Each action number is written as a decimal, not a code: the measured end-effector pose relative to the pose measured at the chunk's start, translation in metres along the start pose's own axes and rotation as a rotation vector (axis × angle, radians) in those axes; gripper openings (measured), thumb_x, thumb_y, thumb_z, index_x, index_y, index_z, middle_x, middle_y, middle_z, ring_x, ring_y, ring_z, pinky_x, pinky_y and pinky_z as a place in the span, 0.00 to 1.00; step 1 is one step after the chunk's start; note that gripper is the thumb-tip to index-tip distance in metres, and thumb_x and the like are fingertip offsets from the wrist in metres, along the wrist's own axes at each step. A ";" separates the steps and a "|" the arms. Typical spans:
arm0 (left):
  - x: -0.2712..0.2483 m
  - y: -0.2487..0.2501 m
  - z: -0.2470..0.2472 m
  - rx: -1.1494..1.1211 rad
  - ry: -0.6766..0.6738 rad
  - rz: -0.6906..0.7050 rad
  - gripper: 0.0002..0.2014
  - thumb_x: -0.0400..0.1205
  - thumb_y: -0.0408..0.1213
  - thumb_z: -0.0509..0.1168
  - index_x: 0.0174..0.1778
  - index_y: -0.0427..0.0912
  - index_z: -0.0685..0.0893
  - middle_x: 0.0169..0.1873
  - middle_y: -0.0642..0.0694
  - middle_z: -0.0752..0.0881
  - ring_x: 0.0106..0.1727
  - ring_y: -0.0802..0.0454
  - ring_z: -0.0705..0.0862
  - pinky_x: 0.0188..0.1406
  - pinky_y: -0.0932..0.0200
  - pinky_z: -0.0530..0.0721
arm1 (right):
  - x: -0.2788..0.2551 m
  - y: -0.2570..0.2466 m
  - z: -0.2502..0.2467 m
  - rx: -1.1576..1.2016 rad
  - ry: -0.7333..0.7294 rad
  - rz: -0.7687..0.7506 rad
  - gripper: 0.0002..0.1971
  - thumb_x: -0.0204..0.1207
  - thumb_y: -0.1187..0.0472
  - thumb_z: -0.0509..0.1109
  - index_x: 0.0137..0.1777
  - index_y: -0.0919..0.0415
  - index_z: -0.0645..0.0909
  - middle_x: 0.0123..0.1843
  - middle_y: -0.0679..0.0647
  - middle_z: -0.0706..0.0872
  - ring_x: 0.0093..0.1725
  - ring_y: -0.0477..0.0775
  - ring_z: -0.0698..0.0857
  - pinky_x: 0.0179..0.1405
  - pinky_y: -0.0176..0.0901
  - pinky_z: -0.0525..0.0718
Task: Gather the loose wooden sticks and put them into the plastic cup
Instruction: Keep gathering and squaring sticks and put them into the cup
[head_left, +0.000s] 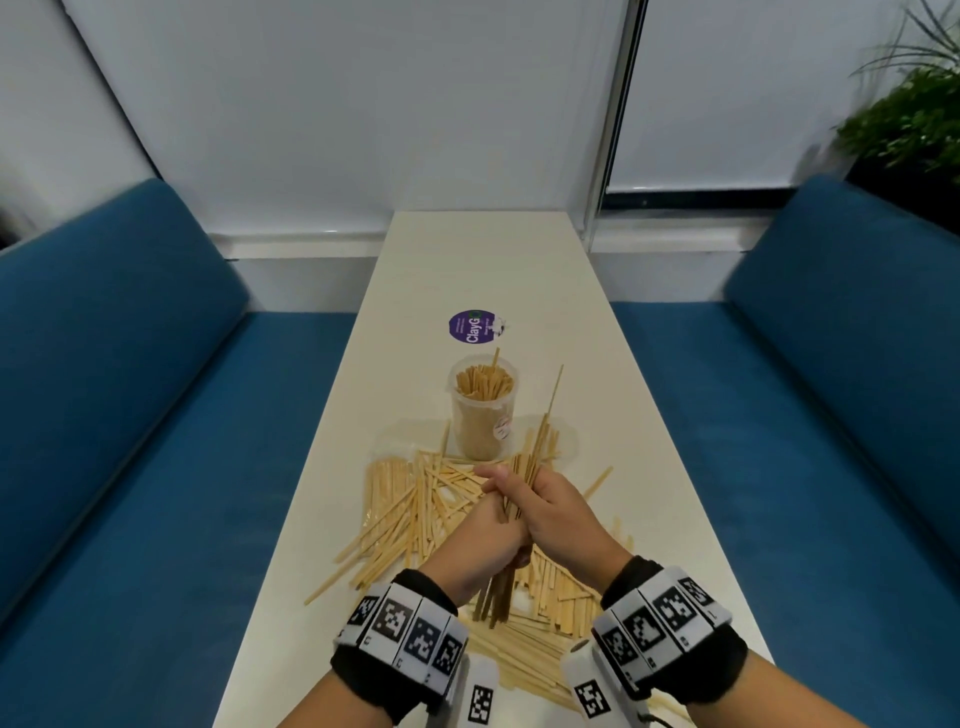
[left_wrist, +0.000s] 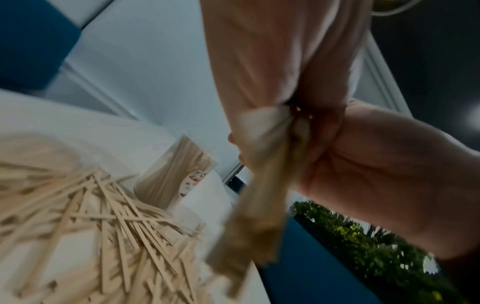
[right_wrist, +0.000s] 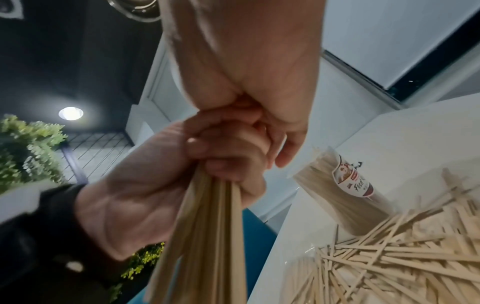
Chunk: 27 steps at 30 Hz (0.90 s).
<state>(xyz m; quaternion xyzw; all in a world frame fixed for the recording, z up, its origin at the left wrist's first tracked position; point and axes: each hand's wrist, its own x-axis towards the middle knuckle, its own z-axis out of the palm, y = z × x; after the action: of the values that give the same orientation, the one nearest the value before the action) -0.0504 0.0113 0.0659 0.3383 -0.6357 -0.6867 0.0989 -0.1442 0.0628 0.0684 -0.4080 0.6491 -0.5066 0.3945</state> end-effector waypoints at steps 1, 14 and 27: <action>0.000 0.001 0.000 -0.009 0.002 0.002 0.17 0.82 0.29 0.58 0.67 0.41 0.67 0.31 0.43 0.77 0.27 0.55 0.76 0.29 0.61 0.77 | 0.000 0.000 0.001 -0.004 0.008 -0.025 0.21 0.79 0.44 0.60 0.54 0.58 0.87 0.35 0.57 0.87 0.25 0.44 0.83 0.24 0.35 0.78; -0.005 -0.012 -0.021 -1.107 -0.117 -0.251 0.26 0.79 0.50 0.58 0.55 0.29 0.87 0.60 0.32 0.84 0.65 0.37 0.82 0.74 0.41 0.70 | -0.002 -0.043 -0.001 0.240 0.234 -0.336 0.19 0.81 0.48 0.57 0.32 0.55 0.78 0.26 0.51 0.83 0.32 0.62 0.83 0.39 0.54 0.84; -0.003 -0.006 -0.001 -1.131 -0.049 -0.133 0.14 0.75 0.32 0.58 0.50 0.29 0.82 0.40 0.30 0.88 0.40 0.40 0.90 0.47 0.43 0.86 | -0.003 -0.040 0.013 0.400 0.120 -0.227 0.09 0.70 0.62 0.76 0.40 0.60 0.77 0.26 0.56 0.79 0.27 0.52 0.80 0.34 0.41 0.82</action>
<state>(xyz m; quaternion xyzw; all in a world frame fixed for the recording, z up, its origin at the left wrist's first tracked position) -0.0455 0.0134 0.0618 0.2561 -0.1484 -0.9326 0.2063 -0.1264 0.0547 0.1056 -0.3611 0.5081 -0.6896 0.3687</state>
